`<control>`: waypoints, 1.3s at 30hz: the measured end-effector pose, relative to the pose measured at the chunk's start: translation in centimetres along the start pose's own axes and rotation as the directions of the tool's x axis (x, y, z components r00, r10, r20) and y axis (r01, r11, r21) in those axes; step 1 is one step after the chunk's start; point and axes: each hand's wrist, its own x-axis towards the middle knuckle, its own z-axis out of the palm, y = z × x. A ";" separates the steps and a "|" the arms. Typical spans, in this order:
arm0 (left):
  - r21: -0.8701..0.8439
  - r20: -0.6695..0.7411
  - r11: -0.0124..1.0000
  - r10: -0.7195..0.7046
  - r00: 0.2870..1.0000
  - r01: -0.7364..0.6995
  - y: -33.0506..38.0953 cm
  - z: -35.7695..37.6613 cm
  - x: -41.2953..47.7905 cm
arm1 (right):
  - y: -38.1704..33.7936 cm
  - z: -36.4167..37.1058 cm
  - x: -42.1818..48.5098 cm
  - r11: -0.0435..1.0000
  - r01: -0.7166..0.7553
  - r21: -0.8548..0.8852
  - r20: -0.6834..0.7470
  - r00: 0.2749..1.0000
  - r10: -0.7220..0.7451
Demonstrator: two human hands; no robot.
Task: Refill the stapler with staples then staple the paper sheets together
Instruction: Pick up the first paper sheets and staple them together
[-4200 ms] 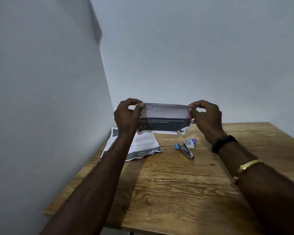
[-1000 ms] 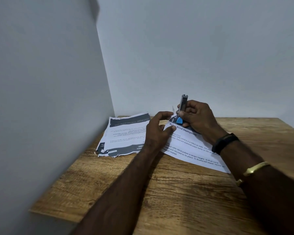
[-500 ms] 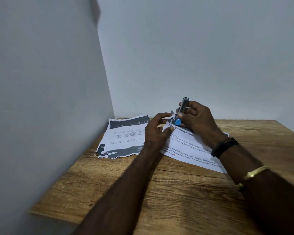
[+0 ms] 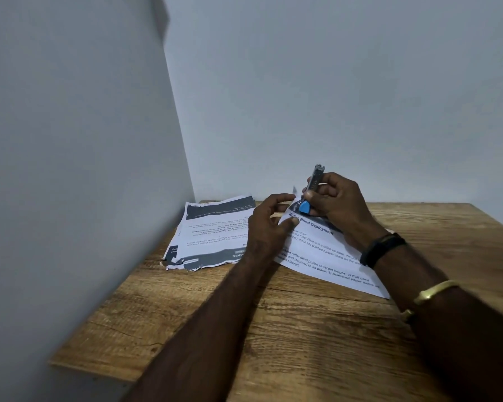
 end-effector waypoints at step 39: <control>-0.583 -0.307 0.792 -0.419 0.854 0.180 0.6 -1.3 1.4 | 0.2 -2.6 -1.1 0.947 -0.322 -0.003 -0.321 0.897 0.304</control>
